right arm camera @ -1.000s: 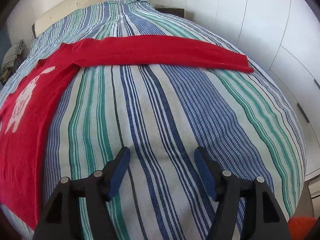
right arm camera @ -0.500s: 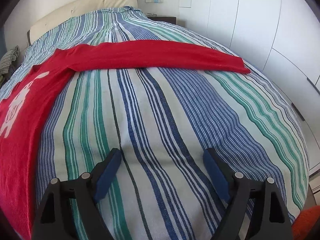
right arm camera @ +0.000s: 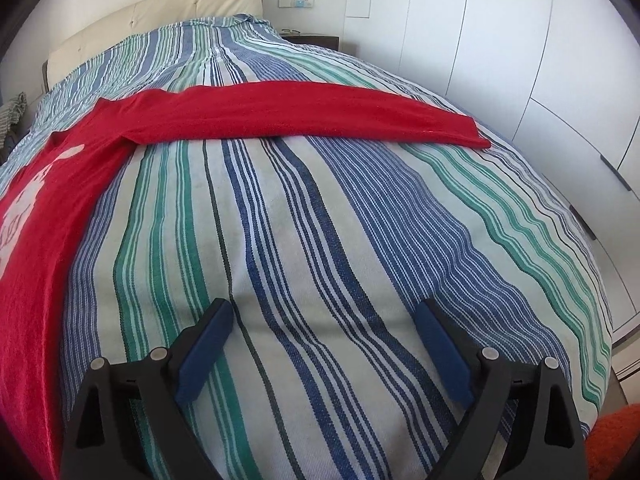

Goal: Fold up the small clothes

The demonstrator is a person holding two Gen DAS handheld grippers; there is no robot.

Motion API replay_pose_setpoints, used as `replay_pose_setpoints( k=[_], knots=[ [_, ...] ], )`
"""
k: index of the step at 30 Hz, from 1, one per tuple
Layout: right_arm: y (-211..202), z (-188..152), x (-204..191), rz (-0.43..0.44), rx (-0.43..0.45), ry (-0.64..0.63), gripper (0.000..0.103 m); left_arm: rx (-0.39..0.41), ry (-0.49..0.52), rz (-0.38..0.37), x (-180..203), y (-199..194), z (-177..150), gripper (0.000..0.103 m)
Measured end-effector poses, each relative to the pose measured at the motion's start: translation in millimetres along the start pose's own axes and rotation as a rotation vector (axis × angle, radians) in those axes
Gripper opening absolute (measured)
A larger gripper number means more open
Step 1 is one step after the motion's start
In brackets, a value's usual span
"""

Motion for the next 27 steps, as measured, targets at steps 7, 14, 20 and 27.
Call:
replay_pose_setpoints(
  k=[7,14,20,27],
  knots=[
    [-3,-4,3,0.025,0.02,0.01,0.093,0.0,0.0,0.0,0,0,0,0.103],
    [-7,-7,5,0.041,0.039,0.016,0.093,0.0,0.0,0.0,0,0,0,0.103],
    [-10,-9,9,0.074,0.048,0.025,0.095,0.0,0.0,0.0,0,0,0,0.103],
    [-12,-11,9,0.093,0.051,0.024,0.097,0.0,0.0,0.0,0,0,0,0.103]
  ],
)
Point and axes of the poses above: each gripper's, at about its wrist camera, not at the fingertips, and y roughly the way its jaws point, x to its right, z to its top, the point moved 3 cm from there along y, roughly the way its jaws point
